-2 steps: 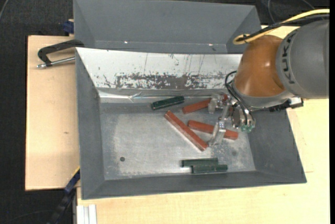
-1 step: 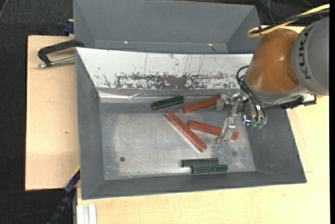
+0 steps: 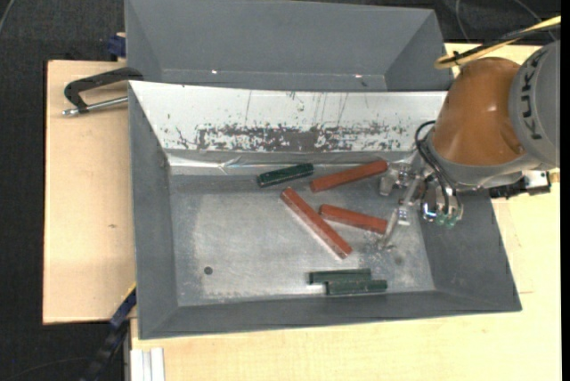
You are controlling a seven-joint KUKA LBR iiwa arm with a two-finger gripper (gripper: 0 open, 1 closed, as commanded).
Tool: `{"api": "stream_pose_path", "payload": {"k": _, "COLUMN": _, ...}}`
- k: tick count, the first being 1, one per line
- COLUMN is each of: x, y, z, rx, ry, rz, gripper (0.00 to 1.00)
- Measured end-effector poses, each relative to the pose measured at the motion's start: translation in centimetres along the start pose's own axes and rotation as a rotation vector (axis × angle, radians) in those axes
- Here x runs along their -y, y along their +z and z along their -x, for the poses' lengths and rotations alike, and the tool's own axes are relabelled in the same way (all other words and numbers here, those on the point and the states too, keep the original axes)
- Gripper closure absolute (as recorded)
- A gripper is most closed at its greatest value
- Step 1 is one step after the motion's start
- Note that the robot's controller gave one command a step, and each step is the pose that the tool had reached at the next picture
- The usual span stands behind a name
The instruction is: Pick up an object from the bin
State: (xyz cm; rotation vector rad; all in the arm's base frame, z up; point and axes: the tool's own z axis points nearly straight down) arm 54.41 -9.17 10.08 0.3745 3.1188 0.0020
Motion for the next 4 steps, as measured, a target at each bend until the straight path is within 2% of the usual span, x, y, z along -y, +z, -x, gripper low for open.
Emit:
{"api": "stream_pose_path", "payload": {"k": 1, "x": -1.1, "y": 3.1, "z": -1.4, "rx": -0.003, "ry": 0.175, "rz": 0.001, "gripper": 0.00}}
{"api": "stream_pose_path", "payload": {"k": 2, "x": -1.1, "y": 3.0, "z": -1.4, "rx": 0.000, "ry": 0.174, "rz": 0.000, "gripper": 0.00}}
{"api": "stream_pose_path", "payload": {"k": 3, "x": -1.2, "y": 3.0, "z": -1.4, "rx": 0.000, "ry": 0.174, "rz": -0.001, "gripper": 1.00}}
{"api": "stream_pose_path", "payload": {"k": 4, "x": -1.2, "y": 1.8, "z": -1.2, "rx": 0.005, "ry": 0.173, "rz": 0.000, "gripper": 1.00}}
